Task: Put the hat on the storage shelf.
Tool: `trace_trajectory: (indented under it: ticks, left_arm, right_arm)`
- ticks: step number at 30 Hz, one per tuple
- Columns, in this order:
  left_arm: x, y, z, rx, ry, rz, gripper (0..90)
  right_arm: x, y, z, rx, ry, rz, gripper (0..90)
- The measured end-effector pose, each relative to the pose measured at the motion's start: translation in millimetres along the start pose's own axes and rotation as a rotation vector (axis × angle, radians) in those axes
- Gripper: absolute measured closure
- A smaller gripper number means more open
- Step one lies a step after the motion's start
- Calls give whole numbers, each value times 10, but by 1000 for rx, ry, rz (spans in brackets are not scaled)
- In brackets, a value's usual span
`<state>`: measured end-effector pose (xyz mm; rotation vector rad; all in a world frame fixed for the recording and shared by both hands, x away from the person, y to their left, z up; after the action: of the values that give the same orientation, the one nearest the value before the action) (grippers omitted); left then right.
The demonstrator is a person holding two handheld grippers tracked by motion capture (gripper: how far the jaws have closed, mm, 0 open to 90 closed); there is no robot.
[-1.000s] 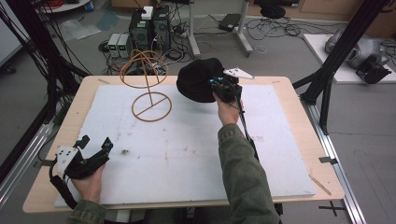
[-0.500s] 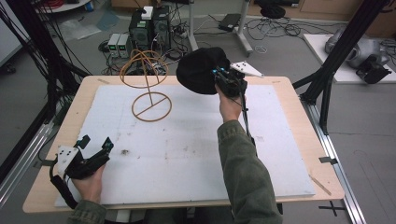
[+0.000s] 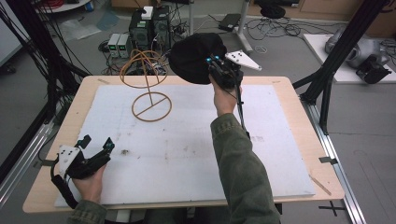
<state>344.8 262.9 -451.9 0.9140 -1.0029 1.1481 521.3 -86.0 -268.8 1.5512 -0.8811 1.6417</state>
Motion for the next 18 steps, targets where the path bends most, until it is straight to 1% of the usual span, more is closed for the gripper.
trace_trajectory:
  ticks: [1,4,5,8,10,15,18]
  left_arm:
    - [4,0,0,1,-1,4,183]
    - [4,1,-5,0,-2,3,184]
    - [6,-1,-4,0,2,6,183]
    - [-6,-10,12,-8,-4,-1,184]
    - [-4,-9,20,-10,-3,0,184]
    - [10,-2,1,-6,0,7,184]
    - [13,-7,4,-8,5,11,184]
  right_arm:
    - [0,0,0,0,0,0,891]
    - [81,-27,-67,15,-6,26,891]
    - [96,-40,-91,19,-14,30,891]
    - [132,-91,-178,33,-6,42,891]
    - [153,-120,-227,36,-13,51,891]
    - [217,-195,-337,56,-29,65,891]
    - [301,-221,-423,71,-31,83,891]
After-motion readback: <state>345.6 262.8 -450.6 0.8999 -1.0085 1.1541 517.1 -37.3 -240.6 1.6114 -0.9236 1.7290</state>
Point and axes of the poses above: each handheld gripper's, and its own axes: y roughly backward along the jaws, x roughly out of its top, z roughly to its right, the point moved 9 cm from there along -y, roughly forward along the jaws, and after that the axes turned 9 degrees about y, right-handed, at the moved point
